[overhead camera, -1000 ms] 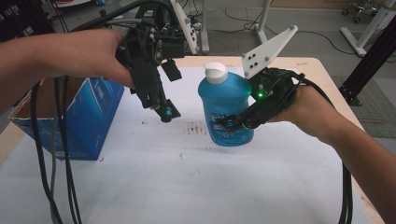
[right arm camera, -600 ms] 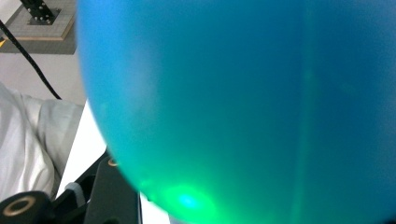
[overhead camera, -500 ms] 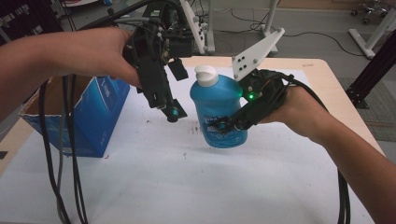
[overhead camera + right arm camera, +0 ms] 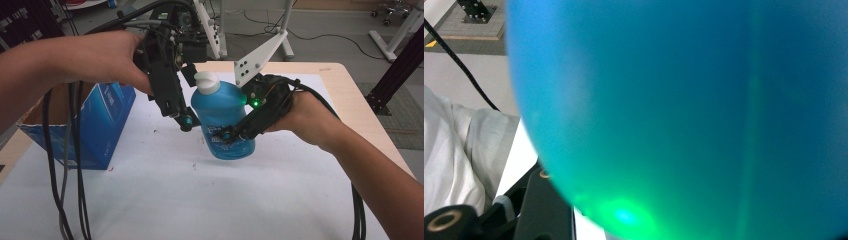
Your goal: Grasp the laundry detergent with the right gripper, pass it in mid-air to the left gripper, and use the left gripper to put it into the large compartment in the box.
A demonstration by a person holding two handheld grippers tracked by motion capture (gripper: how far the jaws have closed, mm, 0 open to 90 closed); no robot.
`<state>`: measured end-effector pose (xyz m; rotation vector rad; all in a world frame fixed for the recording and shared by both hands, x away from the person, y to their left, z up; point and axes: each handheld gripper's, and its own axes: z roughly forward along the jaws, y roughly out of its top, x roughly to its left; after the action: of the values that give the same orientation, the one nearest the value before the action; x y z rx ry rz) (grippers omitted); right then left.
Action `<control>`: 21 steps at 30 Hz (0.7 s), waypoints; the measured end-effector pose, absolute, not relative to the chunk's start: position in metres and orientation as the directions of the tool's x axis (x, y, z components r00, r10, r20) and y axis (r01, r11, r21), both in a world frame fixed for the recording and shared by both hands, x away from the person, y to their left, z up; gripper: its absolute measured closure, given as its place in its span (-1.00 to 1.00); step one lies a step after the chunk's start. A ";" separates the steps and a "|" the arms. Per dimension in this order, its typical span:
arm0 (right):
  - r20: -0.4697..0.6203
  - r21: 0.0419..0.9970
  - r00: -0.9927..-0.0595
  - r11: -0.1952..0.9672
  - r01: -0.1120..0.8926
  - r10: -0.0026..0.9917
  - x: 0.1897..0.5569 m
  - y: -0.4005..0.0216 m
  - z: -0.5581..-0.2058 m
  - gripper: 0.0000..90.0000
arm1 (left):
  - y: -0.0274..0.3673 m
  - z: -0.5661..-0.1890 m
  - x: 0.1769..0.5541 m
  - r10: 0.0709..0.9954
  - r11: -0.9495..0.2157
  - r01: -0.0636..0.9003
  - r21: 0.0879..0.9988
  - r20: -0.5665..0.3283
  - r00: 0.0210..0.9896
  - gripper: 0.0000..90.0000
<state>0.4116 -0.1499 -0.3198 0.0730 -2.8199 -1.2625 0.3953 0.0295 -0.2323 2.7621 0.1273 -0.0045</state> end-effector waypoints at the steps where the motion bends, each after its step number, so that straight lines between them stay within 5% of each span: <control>1: 0.027 0.745 -0.998 0.667 -0.022 -0.063 0.412 -0.150 -0.320 0.01 | 0.029 -0.232 0.395 0.087 -0.925 0.088 0.369 -0.020 0.996 -0.96; 21: 0.041 0.731 -0.996 0.682 -0.020 -0.074 0.410 -0.137 -0.321 0.01 | 0.025 -0.234 0.395 0.089 -0.926 0.086 0.368 -0.008 0.996 -0.96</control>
<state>0.4101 -0.1367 -0.3210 0.0785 -2.8192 -1.2239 0.3954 0.0248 -0.2337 2.7623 0.1249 0.0118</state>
